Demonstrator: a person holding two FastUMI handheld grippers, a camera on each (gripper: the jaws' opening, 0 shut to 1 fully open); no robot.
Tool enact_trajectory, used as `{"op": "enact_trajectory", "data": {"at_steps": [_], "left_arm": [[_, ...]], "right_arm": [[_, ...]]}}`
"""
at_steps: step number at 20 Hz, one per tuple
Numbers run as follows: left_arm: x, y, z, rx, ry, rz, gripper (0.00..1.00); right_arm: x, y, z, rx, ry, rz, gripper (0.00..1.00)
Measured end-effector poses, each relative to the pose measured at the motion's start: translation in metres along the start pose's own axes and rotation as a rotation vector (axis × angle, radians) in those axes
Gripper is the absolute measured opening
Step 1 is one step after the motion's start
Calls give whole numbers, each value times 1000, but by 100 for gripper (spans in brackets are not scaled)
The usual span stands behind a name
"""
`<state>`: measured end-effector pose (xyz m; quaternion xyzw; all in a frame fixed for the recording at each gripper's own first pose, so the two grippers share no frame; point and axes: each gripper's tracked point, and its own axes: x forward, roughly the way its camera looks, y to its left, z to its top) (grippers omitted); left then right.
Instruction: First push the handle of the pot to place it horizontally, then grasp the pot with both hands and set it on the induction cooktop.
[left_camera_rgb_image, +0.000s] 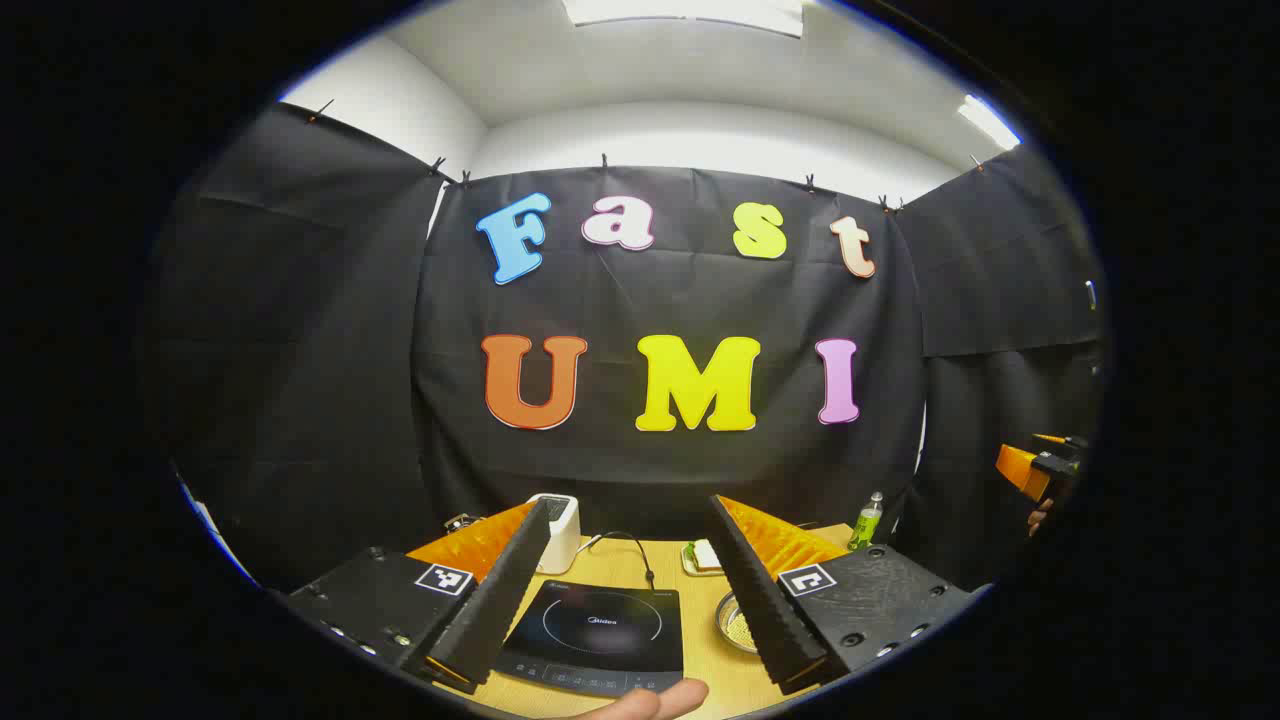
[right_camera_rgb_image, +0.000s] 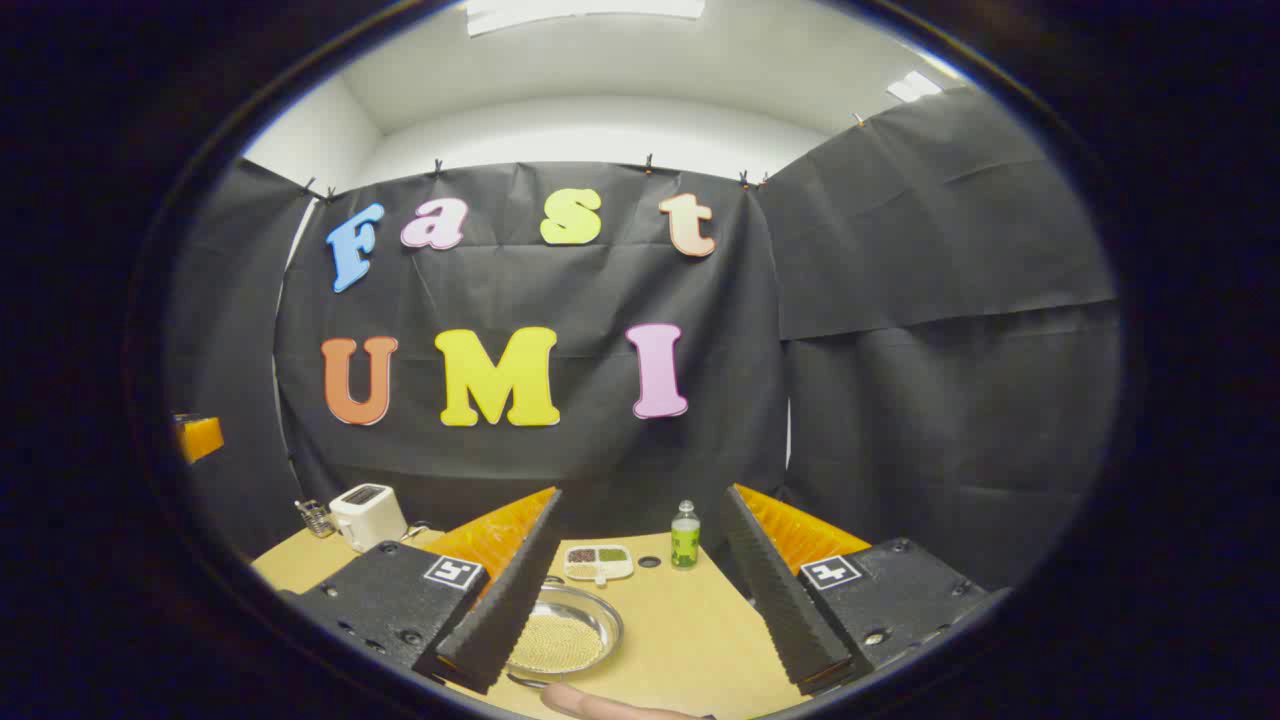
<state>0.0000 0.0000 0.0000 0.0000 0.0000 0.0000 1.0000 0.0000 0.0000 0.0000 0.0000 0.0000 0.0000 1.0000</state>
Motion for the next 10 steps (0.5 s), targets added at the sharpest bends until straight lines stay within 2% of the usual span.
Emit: {"op": "enact_trajectory", "data": {"at_steps": [10], "left_arm": [[-1,-8,-11,20,18,-55,95]], "right_arm": [[11,-4,-11,16,31,-5,100]]}}
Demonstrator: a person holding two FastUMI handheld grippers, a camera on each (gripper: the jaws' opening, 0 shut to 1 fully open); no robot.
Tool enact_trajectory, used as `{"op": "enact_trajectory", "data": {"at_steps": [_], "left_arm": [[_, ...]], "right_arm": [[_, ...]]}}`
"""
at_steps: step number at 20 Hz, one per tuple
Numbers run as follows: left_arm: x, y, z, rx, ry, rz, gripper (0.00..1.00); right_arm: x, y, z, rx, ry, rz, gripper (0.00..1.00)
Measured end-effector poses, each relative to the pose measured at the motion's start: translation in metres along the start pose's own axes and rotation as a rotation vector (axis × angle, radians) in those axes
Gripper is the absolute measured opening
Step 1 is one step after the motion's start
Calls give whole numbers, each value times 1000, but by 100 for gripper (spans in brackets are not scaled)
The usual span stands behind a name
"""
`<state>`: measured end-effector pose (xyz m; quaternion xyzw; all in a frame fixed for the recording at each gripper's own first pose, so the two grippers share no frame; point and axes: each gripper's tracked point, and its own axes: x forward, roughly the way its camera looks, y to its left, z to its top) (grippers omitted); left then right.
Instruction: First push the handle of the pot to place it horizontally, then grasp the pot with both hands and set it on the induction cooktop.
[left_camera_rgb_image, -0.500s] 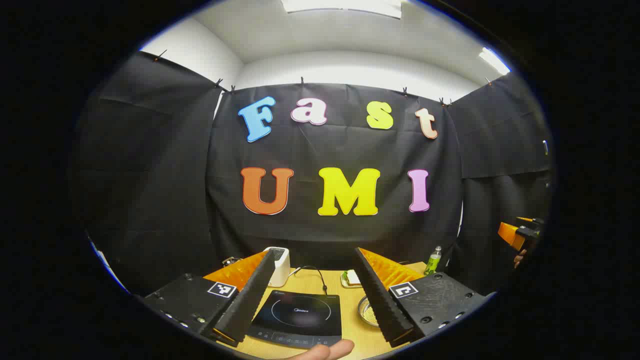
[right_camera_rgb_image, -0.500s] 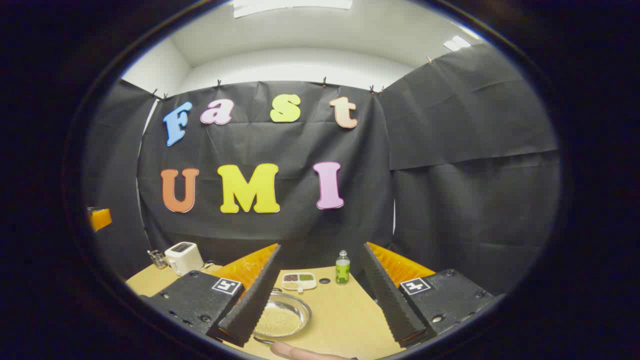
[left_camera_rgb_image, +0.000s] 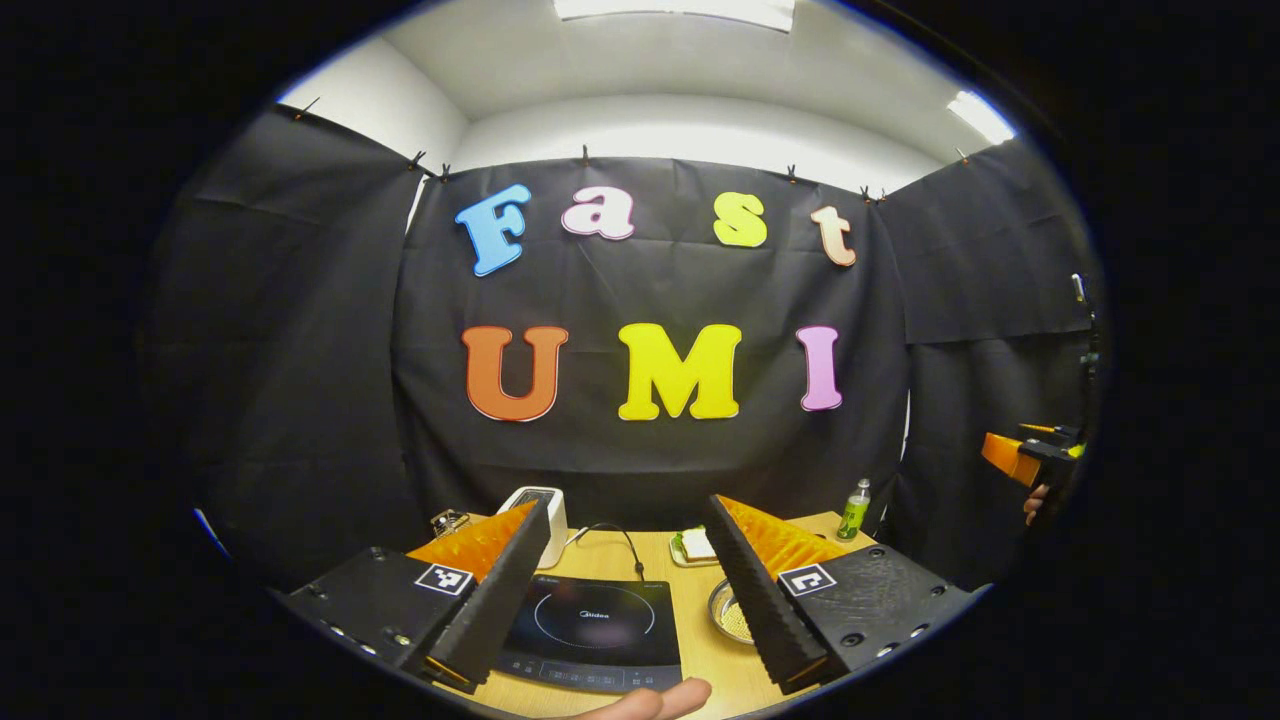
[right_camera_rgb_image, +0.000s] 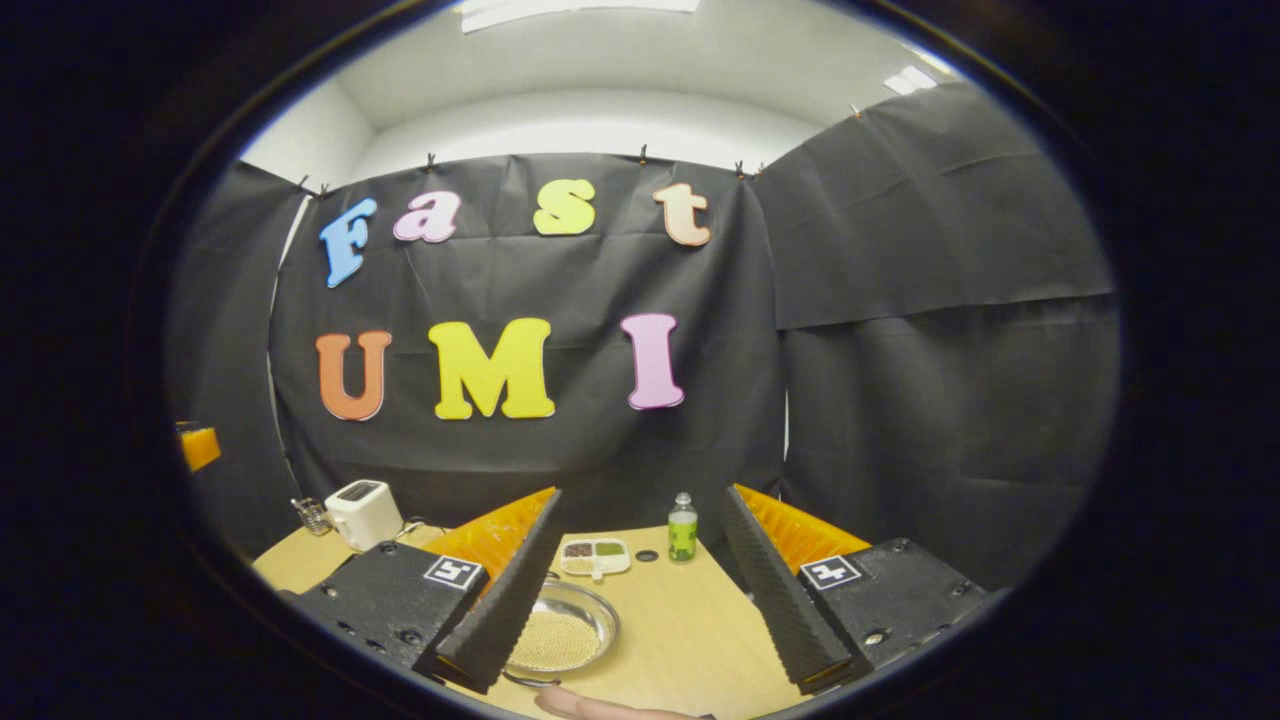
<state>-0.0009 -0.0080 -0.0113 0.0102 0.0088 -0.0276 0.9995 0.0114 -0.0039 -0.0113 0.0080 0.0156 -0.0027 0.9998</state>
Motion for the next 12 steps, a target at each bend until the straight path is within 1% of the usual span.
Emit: {"op": "enact_trajectory", "data": {"at_steps": [10,12], "left_arm": [[3,6,-5,3,-25,26,95],[2,9,-5,15,-35,32,95]], "right_arm": [[17,26,-27,-2,63,59,100],[23,34,-37,-4,85,70,98]]}}
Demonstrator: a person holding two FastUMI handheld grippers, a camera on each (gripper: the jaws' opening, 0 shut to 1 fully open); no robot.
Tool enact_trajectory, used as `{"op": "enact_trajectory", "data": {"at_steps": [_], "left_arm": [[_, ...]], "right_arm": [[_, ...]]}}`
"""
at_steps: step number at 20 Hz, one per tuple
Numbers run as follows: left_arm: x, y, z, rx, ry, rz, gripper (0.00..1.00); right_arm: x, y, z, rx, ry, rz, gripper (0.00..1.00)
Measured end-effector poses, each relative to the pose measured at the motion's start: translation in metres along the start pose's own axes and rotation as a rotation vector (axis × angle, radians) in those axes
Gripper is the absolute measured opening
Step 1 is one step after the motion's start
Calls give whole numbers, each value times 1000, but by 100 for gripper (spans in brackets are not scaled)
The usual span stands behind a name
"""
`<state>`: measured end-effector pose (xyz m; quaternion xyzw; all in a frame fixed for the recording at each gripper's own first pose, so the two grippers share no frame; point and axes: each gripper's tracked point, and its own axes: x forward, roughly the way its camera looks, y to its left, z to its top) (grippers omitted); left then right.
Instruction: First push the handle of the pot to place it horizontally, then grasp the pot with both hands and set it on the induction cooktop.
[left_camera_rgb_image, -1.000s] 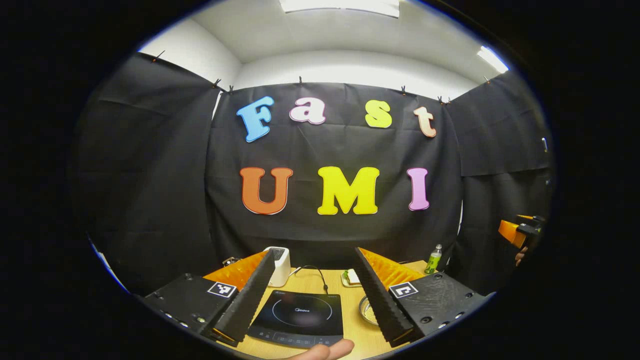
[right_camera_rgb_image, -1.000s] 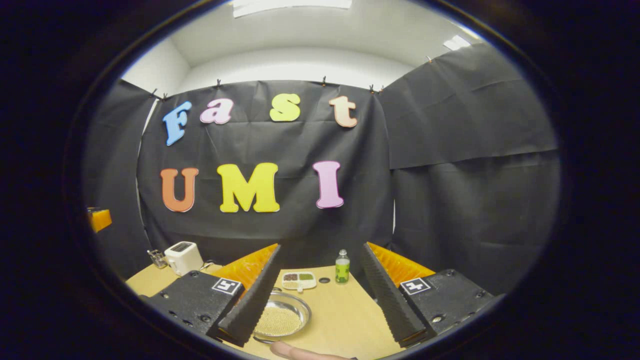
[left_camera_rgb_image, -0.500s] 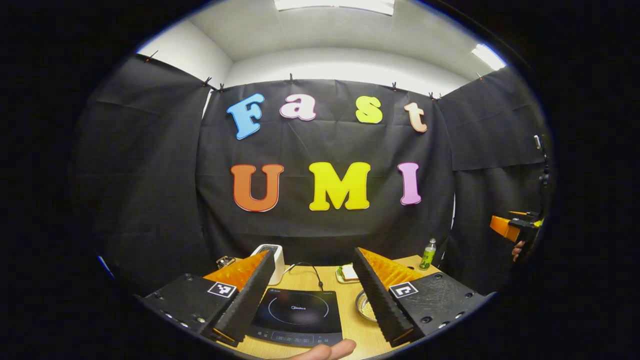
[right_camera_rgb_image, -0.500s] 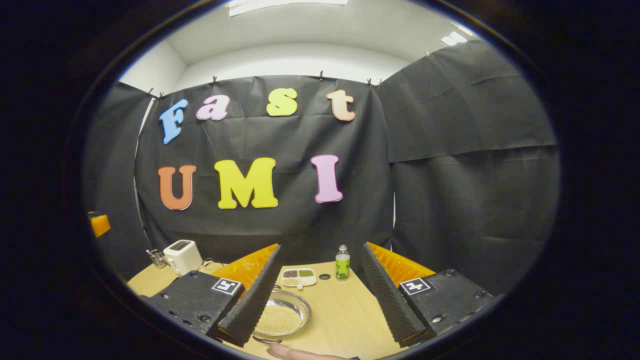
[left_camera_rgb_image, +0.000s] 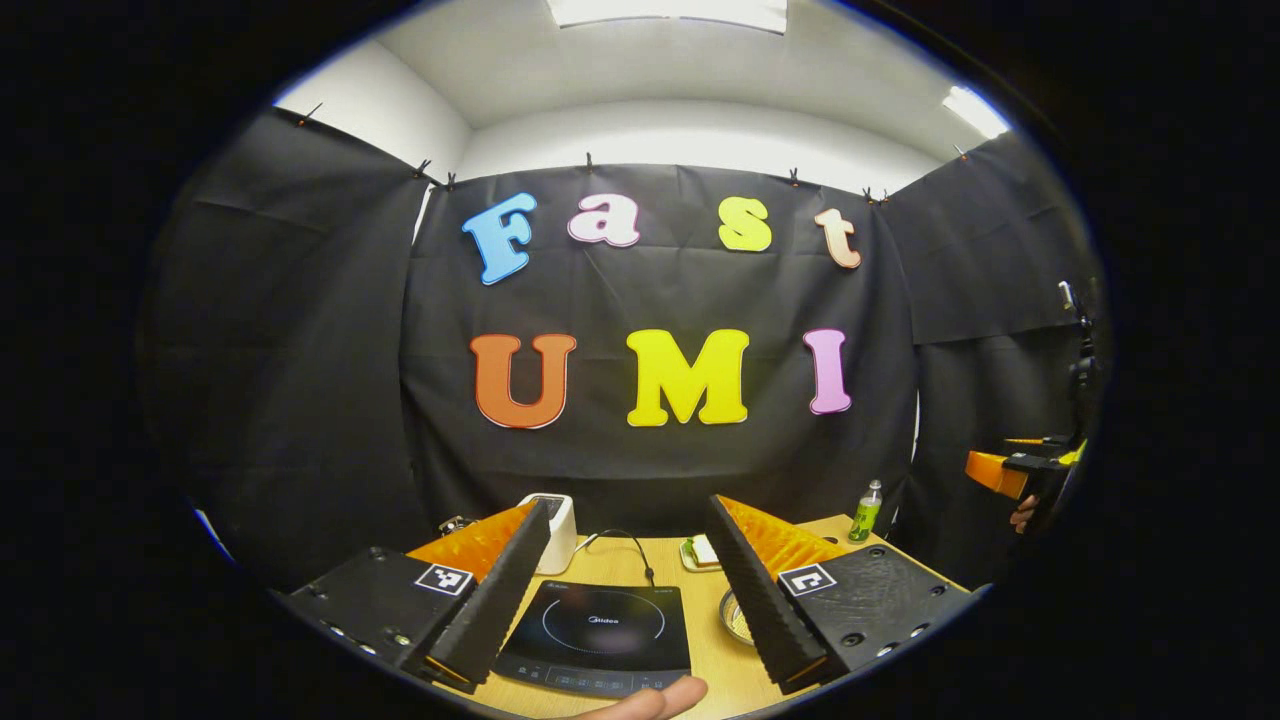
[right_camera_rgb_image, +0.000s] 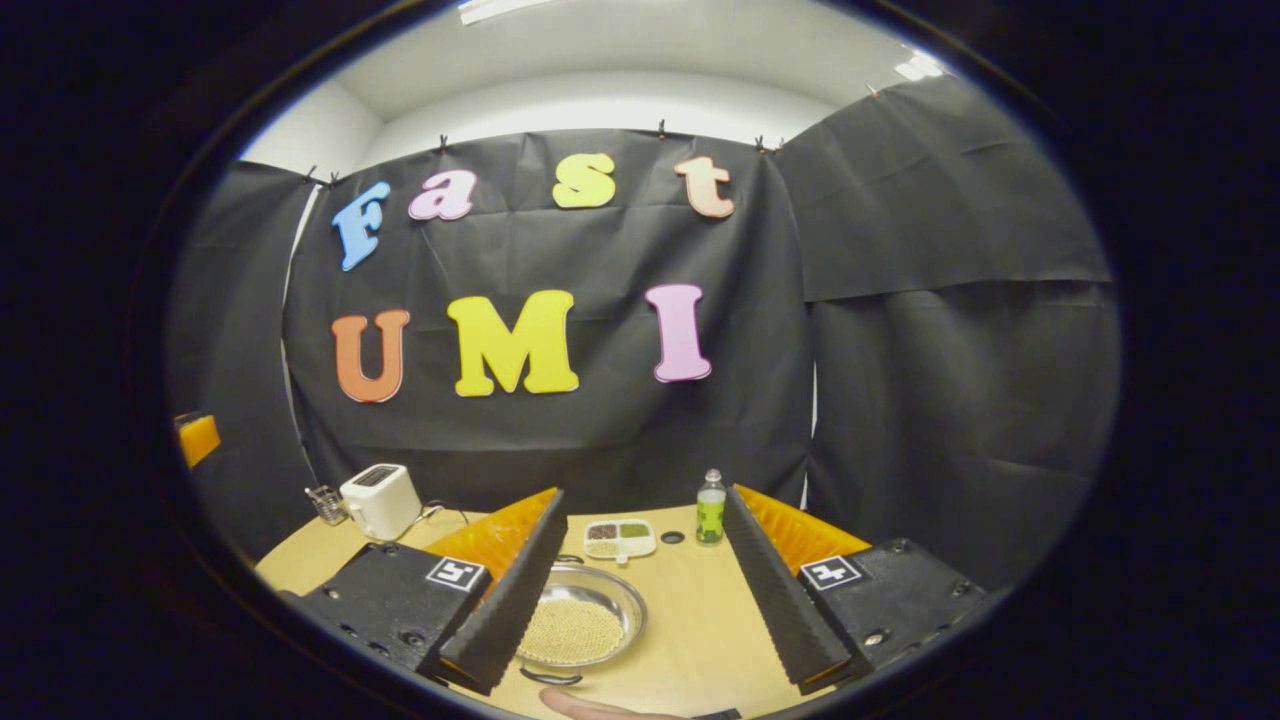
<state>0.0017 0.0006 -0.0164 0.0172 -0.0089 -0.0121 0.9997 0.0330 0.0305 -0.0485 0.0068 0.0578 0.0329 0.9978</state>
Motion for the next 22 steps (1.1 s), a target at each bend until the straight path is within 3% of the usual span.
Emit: {"op": "enact_trajectory", "data": {"at_steps": [2,8,10,11,14,16,17,22], "left_arm": [[-3,1,-1,9,-9,2,95],[-6,3,-6,-8,-19,-11,95],[-6,7,-8,-11,-21,-10,95],[-7,8,-9,-5,-23,-6,95],[-5,7,-12,10,-29,-17,95],[-4,12,-18,25,-24,-11,95],[-3,14,-20,34,-23,-5,95],[-3,17,-32,46,-11,-3,95]], "right_arm": [[6,12,-13,0,34,27,98],[24,52,-78,-16,221,121,82],[29,65,-101,3,294,147,68],[31,70,-113,9,330,160,51],[35,91,-140,6,426,215,34],[38,100,-158,7,490,235,17],[39,106,-167,7,518,248,3],[38,130,-215,-23,688,296,4]]}}
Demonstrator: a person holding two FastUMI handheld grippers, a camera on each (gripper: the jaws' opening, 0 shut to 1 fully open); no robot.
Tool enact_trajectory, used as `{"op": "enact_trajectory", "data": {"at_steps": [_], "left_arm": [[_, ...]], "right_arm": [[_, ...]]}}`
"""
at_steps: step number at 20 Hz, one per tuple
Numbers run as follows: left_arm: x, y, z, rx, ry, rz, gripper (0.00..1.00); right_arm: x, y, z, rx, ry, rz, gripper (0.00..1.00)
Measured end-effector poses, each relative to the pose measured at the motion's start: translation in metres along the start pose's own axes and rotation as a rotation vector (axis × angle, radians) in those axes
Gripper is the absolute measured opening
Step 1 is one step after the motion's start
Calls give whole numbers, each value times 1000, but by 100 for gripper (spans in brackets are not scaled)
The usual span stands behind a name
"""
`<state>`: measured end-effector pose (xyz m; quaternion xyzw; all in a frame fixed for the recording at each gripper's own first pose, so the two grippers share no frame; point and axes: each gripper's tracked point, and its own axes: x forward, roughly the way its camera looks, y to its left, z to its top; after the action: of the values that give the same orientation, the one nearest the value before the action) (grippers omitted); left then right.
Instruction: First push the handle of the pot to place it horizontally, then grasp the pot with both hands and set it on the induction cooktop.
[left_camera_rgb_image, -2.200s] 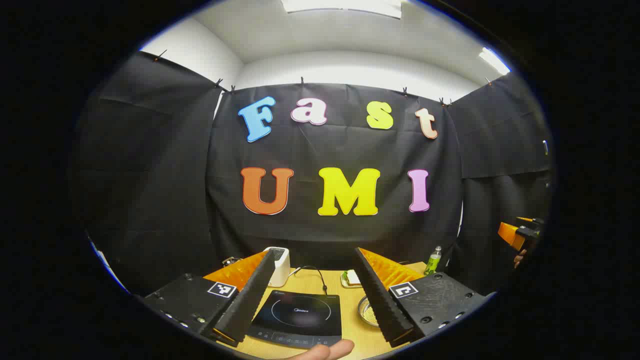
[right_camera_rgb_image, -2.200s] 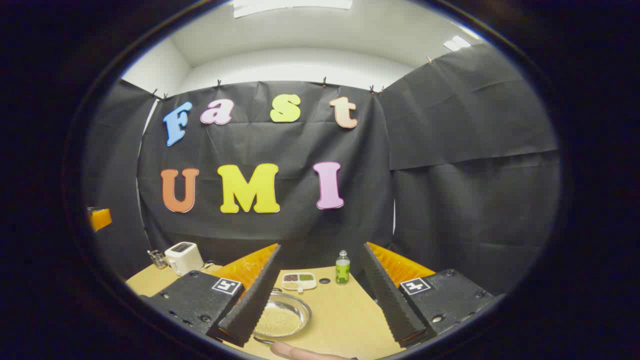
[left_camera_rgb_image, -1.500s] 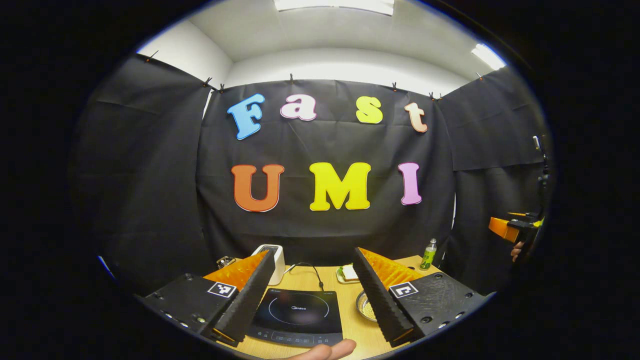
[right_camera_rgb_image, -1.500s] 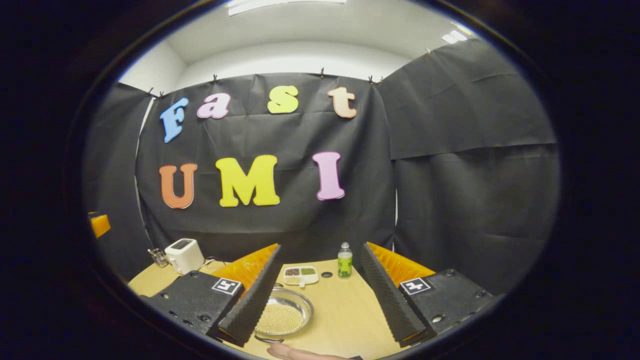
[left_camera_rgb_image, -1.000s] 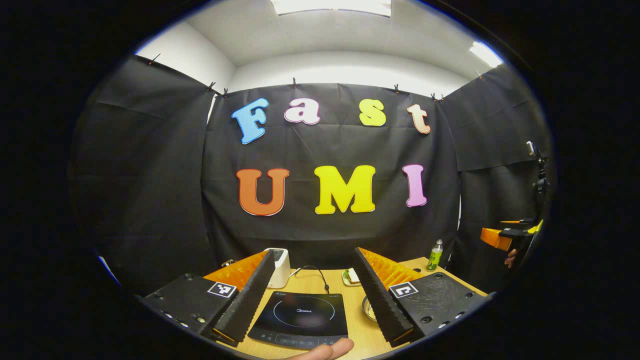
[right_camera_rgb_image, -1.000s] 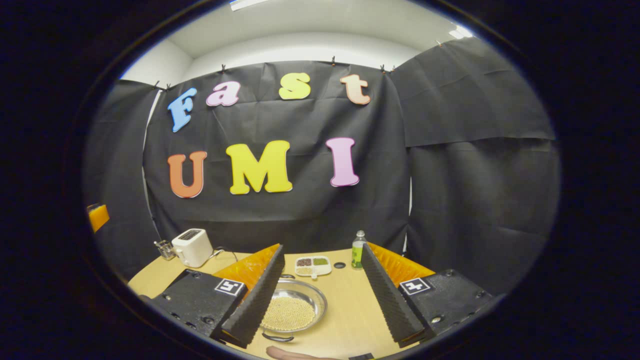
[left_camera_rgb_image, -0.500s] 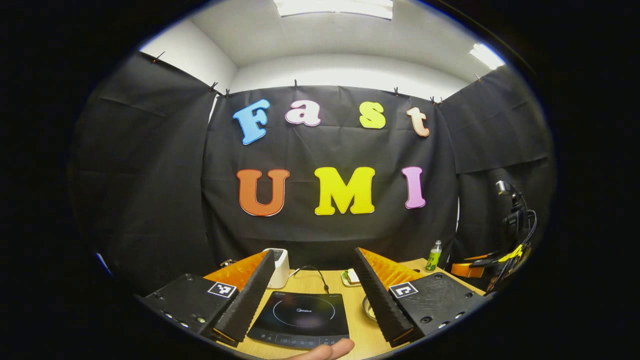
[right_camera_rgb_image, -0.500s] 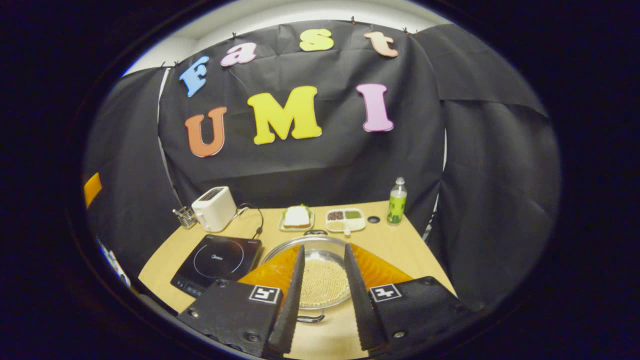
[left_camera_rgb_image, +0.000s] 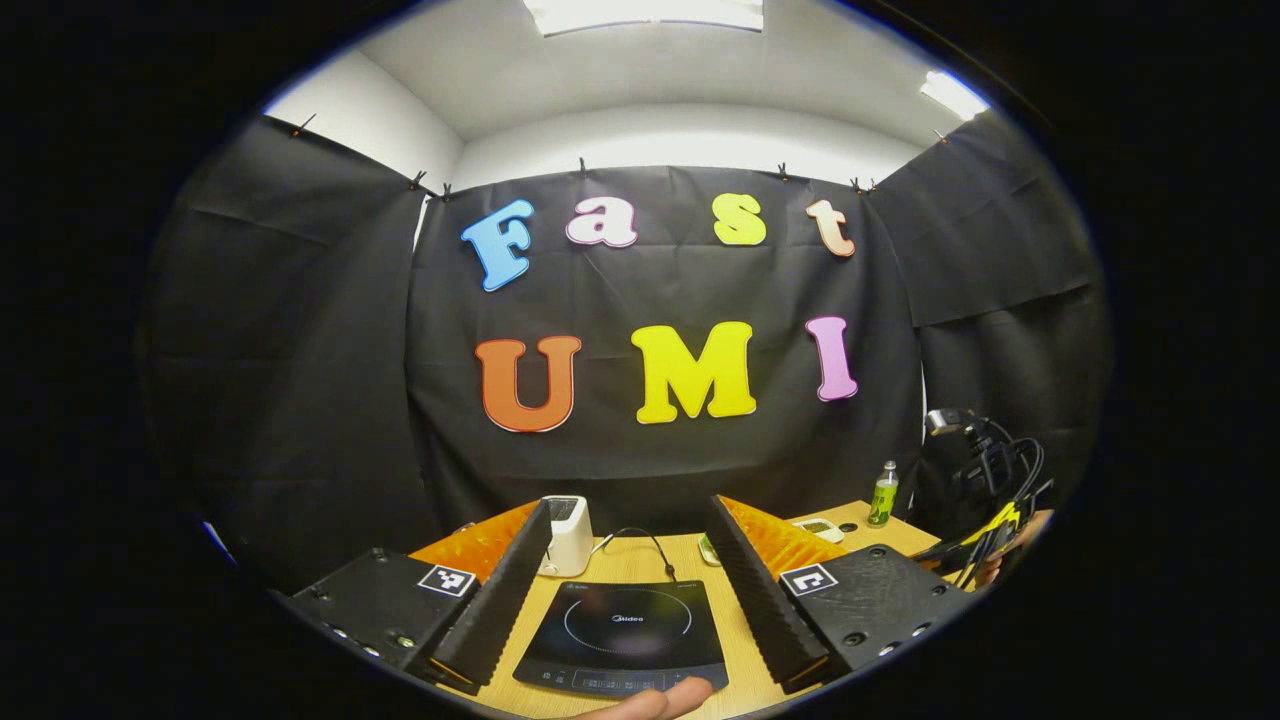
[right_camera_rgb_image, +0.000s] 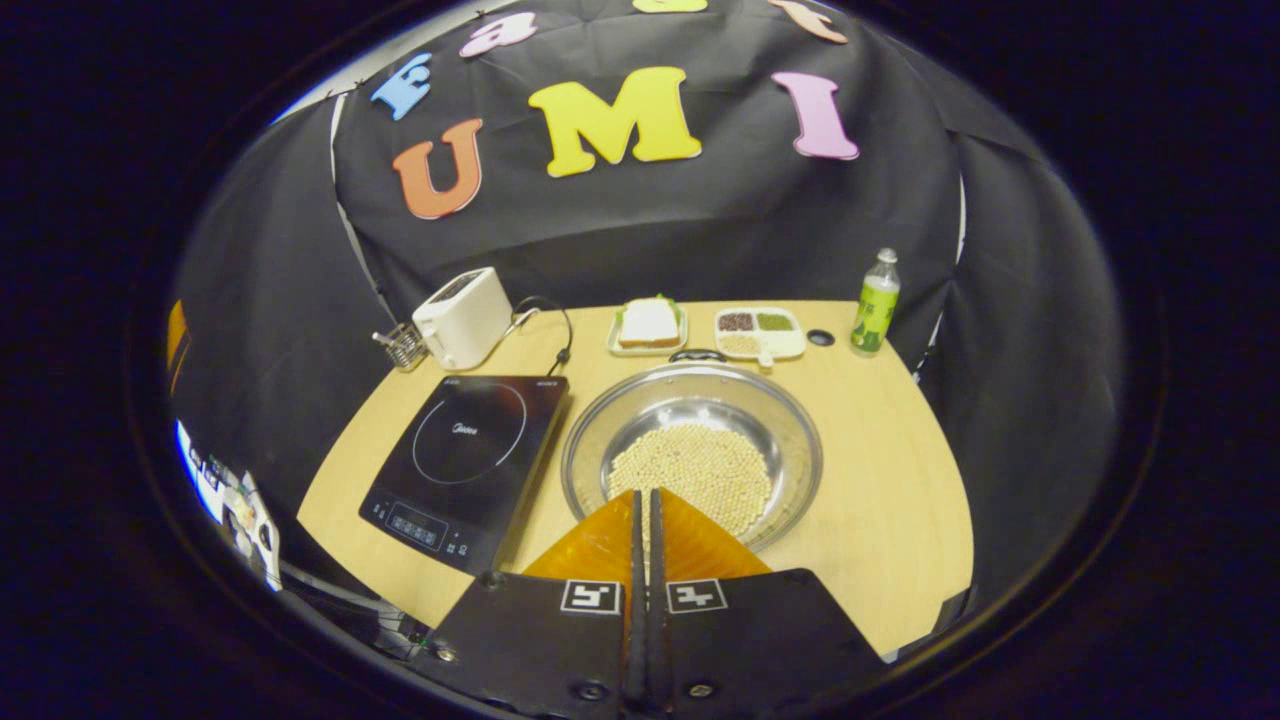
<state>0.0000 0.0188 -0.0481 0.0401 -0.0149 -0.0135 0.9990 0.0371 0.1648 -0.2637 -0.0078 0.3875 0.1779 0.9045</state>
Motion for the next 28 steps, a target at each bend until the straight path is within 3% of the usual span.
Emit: {"op": "enact_trajectory", "data": {"at_steps": [9,13,18,28], "left_arm": [[-2,17,-13,0,28,40,95],[-4,17,-14,-18,24,29,95],[-8,15,-9,-30,6,8,95],[-12,11,-12,-58,16,1,95]], "right_arm": [[57,43,-71,-11,230,72,2],[75,39,-92,9,294,57,4],[80,21,-98,58,319,44,2],[70,-6,-111,17,333,35,2]]}}
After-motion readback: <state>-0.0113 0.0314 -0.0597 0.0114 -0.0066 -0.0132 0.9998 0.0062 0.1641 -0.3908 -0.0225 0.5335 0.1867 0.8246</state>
